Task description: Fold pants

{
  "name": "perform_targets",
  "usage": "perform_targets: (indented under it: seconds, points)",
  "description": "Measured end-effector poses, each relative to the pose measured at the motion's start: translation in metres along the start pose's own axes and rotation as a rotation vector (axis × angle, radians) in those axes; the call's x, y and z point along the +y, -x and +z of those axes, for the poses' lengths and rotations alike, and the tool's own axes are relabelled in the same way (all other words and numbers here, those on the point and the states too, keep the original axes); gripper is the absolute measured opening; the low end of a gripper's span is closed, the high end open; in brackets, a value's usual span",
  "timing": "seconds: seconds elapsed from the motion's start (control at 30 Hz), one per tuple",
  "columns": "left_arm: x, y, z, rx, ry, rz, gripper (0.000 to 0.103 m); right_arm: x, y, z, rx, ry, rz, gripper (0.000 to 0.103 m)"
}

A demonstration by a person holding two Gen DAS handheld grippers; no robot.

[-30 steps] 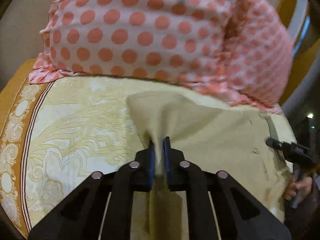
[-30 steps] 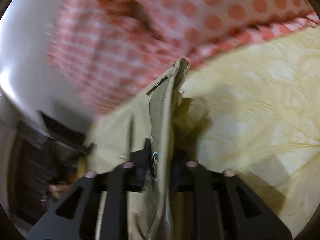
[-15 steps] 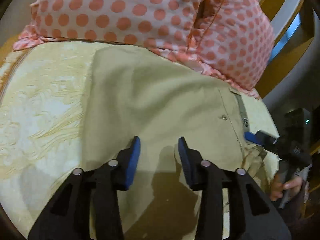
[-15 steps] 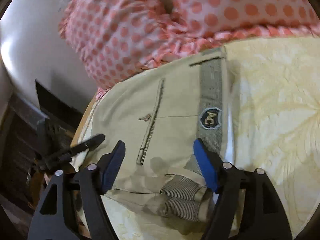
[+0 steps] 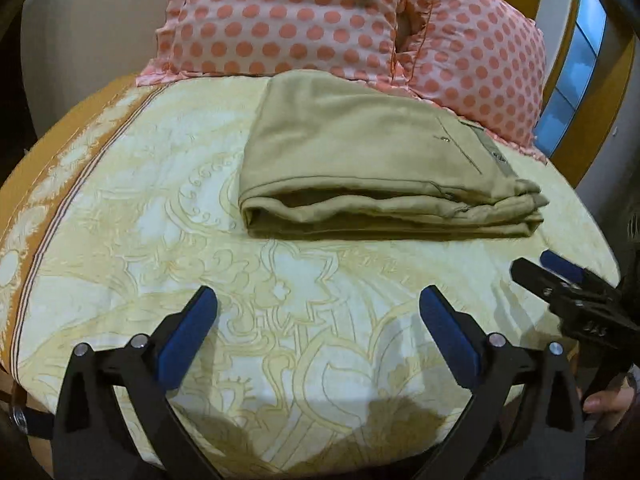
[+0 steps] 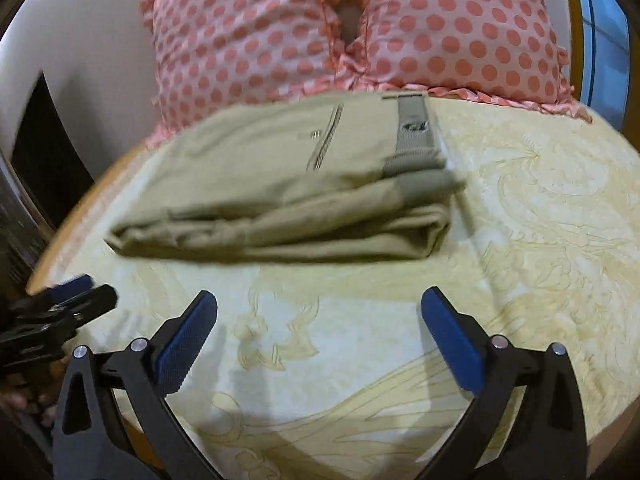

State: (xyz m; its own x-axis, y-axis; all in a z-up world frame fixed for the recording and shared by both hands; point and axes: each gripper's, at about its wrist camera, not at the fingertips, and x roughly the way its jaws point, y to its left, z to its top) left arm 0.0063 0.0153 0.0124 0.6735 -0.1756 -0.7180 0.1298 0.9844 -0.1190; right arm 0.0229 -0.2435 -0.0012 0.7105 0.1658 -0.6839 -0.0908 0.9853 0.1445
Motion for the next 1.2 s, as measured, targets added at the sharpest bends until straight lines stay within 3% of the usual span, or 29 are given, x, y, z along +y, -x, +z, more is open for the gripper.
perform_targets:
  seconds: [0.17, 0.4, 1.2]
  points:
    - [-0.016, -0.008, -0.011, -0.037, -0.102, 0.107, 0.101, 0.013, 0.001, -0.021, -0.062, 0.026, -0.115, 0.102]
    - [-0.015, -0.006, -0.017, -0.087, -0.09, 0.108, 0.101, 0.014, 0.002, -0.025, -0.101, 0.024, -0.126, 0.102]
    - [-0.016, -0.007, -0.017, -0.091, -0.091, 0.109, 0.101, 0.015, 0.001, -0.026, -0.102, 0.022, -0.128, 0.102]
